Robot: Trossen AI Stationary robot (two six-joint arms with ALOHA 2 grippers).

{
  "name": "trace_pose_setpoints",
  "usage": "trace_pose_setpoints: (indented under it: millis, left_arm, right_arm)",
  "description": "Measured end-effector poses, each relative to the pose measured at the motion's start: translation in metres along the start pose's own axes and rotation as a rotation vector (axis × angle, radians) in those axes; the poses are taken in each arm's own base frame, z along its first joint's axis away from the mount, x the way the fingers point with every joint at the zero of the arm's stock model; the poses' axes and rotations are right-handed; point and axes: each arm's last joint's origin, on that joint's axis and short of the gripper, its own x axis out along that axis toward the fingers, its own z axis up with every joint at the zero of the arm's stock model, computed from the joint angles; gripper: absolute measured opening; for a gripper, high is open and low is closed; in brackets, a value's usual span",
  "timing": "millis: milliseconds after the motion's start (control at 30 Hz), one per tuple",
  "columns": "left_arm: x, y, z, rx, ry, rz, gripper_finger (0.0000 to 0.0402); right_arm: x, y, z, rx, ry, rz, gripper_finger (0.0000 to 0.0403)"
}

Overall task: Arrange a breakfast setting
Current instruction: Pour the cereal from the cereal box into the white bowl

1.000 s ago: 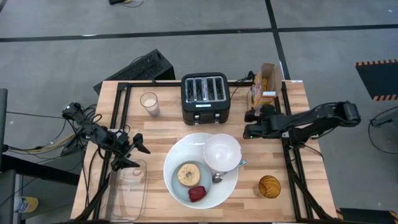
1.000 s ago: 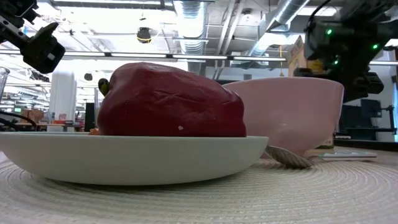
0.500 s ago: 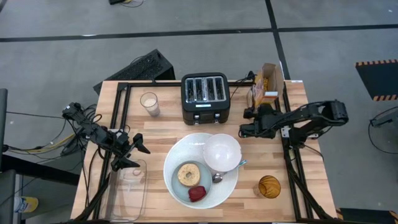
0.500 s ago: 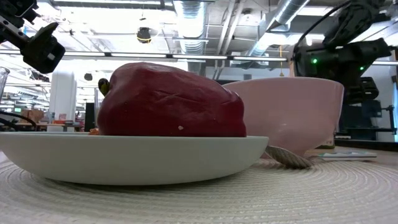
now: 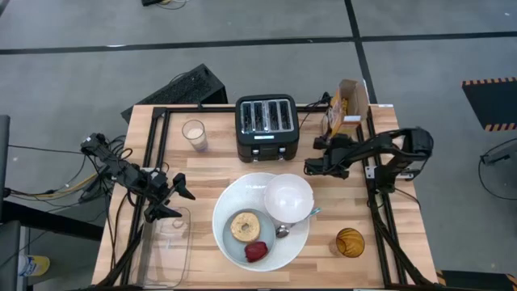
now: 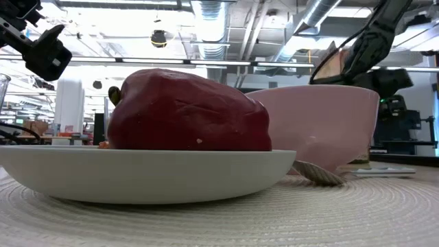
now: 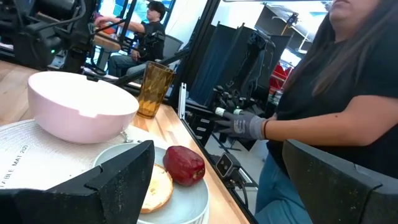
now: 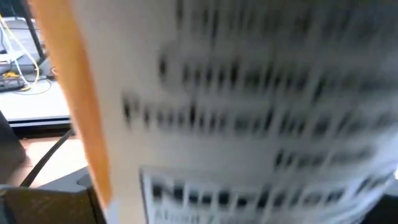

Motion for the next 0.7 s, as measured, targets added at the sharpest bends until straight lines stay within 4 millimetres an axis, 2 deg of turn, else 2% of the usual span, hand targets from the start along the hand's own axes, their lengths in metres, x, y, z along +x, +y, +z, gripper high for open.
trace_pose_setpoints:
  millis: [167,300,700]
  left_arm:
    - [0.0000,0.0000,0.0000,0.000,0.000,0.000,0.0340]
    - [0.0000,0.0000,0.0000,0.000,0.000,0.000,0.0340]
    - [0.0000,0.0000,0.0000,0.000,0.000,0.000,0.0340]
  right_arm:
    - [0.0022,0.0025,-0.0062,-0.007,-0.005,-0.006,0.0399]
    - [0.0035,0.0023,-0.0055,0.001,-0.004,-0.012,0.0382]
    - [0.0080,0.0016,-0.0048,-0.008,0.011,-0.036,0.0259]
